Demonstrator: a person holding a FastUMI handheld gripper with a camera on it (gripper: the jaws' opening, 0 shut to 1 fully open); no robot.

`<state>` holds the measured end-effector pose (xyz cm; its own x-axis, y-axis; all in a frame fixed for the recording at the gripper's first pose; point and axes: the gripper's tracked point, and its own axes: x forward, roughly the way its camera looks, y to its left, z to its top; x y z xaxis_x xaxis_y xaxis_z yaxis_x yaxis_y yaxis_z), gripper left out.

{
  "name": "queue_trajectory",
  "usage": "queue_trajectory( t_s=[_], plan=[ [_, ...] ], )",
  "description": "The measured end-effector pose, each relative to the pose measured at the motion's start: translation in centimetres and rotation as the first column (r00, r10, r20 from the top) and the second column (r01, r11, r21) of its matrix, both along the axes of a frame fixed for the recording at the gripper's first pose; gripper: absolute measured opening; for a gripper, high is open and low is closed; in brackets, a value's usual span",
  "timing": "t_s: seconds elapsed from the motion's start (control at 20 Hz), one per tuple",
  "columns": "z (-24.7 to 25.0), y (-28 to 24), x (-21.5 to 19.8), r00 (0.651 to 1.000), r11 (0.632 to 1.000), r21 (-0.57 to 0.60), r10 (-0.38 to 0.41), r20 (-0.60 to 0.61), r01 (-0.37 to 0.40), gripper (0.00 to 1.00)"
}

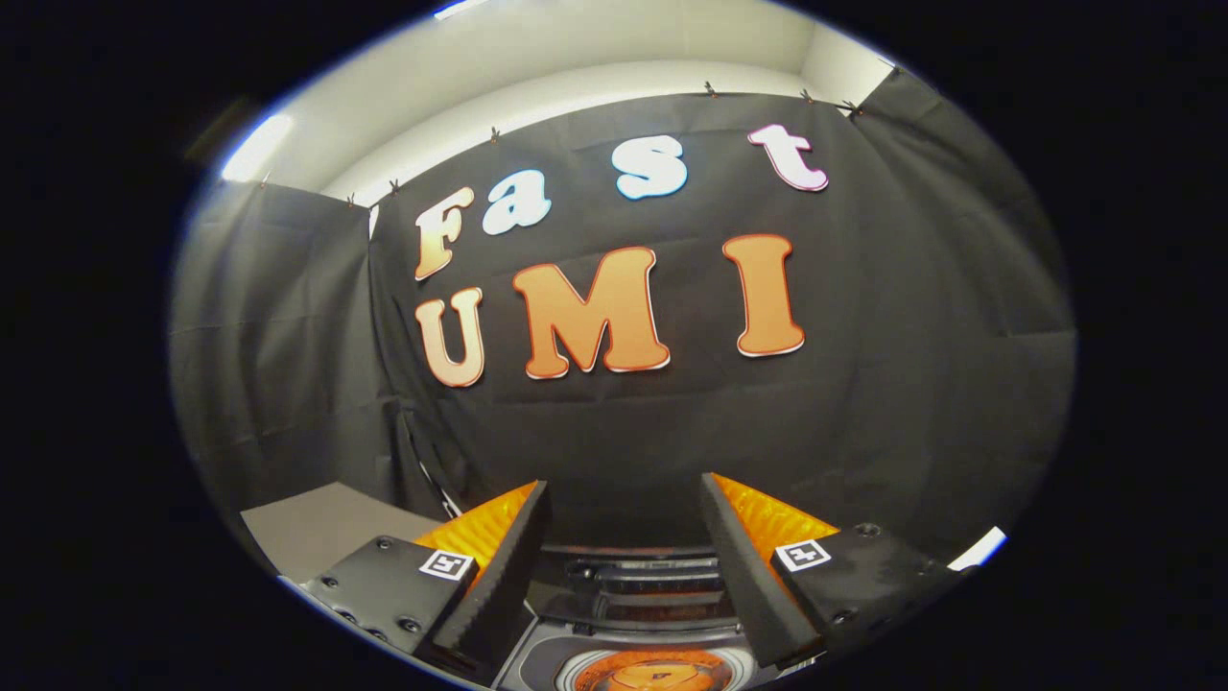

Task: Put the clothes into the washing machine and then close the washing machine lid.

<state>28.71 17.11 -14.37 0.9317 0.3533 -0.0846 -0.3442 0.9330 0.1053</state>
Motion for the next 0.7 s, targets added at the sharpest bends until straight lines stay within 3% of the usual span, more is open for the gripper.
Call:
queue_trajectory(
  t_s=[0.2, 0.7],
  plan=[
    [-0.1, -0.4, 4.5, 0.999, 1.000, -0.013, -0.028, -0.024, 0.028, 0.99],
    [-9.2, 0.8, 12.3, 0.971, 0.996, -0.084, -0.044, -0.236, 0.025, 0.99]
  ],
)
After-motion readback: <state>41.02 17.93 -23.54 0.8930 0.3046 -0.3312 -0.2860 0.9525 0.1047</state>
